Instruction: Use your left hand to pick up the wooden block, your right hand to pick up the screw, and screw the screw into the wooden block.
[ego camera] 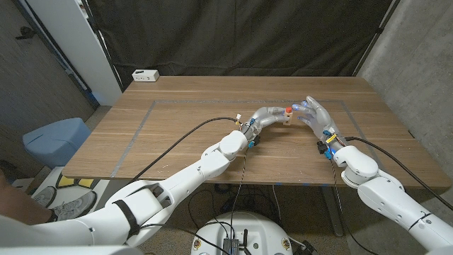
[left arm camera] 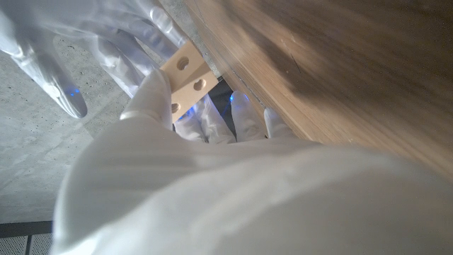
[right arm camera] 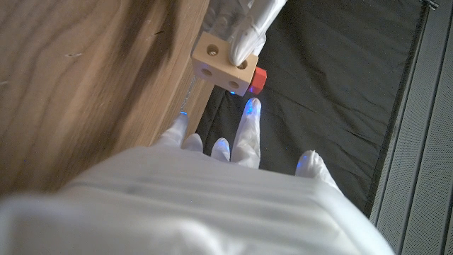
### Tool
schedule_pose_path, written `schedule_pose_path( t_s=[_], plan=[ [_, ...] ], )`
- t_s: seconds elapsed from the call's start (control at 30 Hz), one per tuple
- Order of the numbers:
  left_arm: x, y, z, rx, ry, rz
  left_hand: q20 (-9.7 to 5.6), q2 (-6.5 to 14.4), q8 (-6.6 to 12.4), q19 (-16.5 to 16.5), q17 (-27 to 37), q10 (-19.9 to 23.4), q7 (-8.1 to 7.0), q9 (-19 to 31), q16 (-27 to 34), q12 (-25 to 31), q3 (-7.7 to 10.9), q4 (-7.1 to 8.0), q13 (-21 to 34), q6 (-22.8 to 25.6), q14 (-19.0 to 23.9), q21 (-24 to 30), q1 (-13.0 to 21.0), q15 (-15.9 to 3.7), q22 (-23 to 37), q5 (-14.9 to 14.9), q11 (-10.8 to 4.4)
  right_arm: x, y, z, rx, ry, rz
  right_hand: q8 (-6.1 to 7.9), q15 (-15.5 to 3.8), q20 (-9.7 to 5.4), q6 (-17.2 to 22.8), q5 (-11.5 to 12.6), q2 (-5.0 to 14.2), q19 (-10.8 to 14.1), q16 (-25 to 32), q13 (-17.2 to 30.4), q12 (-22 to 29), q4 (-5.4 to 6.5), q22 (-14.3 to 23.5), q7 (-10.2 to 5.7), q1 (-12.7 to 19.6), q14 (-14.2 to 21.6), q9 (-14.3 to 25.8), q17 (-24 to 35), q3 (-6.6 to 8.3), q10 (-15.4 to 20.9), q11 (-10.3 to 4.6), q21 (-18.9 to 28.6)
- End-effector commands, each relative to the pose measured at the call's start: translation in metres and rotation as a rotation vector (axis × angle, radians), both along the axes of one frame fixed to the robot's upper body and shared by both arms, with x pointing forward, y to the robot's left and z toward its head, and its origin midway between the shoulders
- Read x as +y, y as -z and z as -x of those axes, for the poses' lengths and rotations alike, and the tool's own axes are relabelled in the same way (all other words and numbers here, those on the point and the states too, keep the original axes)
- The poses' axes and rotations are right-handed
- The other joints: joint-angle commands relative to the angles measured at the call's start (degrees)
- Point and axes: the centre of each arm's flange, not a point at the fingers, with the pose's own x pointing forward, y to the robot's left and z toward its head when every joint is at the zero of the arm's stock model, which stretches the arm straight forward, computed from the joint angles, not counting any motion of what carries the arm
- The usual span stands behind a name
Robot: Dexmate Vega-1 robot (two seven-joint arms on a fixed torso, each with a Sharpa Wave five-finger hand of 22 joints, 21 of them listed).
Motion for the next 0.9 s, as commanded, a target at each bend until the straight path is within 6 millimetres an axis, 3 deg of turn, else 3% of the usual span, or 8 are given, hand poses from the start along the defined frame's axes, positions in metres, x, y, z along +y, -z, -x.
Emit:
schedule_pose_path(
  t_s=[0.03, 0.47, 0.9],
  plan=[
    [-0.0020, 0.0001, 0.0006, 0.000, 0.004, -0.004, 0.04, 1.8, 0.53, 0.5, 0.1, 0.6, 2.22, 0.2, 0.2, 0.5, 1.00, 0.71, 0.2, 3.1, 0.5, 0.2, -0.8, -3.32, 0.3, 0.3, -0.08, 0.0006, -0.0036, -0.0042, 0.013, -0.034, 0.033, -0.11, 0.21, 0.01, -1.1, -0.2, -0.14, -0.9, -0.3, 0.3, -0.3, 0.15, 0.1, -0.18, -0.7, -1.3, 0.3, 0.2, -0.44, -1.5, -0.11, -0.1],
    [-0.0024, 0.0004, 0.0006, 0.002, 0.001, -0.007, 0.11, 1.8, 0.57, 0.5, 0.0, 0.6, 2.33, 0.2, 0.2, 0.5, 1.04, 0.69, 0.2, 3.2, 0.4, 0.2, -0.8, -3.30, 0.3, 0.3, -0.10, 0.0026, -0.0058, -0.0085, 0.012, -0.055, 0.042, -0.04, 0.72, 0.28, -3.0, -0.1, -0.31, -2.4, -0.4, 0.3, -0.2, 0.72, 0.1, -0.05, -1.7, -3.3, 0.2, 0.4, -0.96, -3.6, 0.48, 0.0],
    [-0.0019, 0.0001, -0.0006, 0.004, -0.001, -0.006, 0.13, 1.8, 0.51, 0.5, 0.1, 0.6, 2.26, 0.2, 0.2, 0.5, 1.04, 0.73, 0.2, 3.0, 0.5, 0.2, -0.9, -3.23, 0.3, 0.3, -0.08, 0.0032, -0.0066, -0.0094, 0.010, -0.053, 0.044, 1.15, 0.74, 0.39, -0.8, 0.0, -0.29, -2.7, -0.1, 0.3, 0.3, 1.05, 0.1, 0.21, -2.0, -3.5, 0.2, 0.4, -1.20, -3.3, 0.32, 0.2]
  ],
)
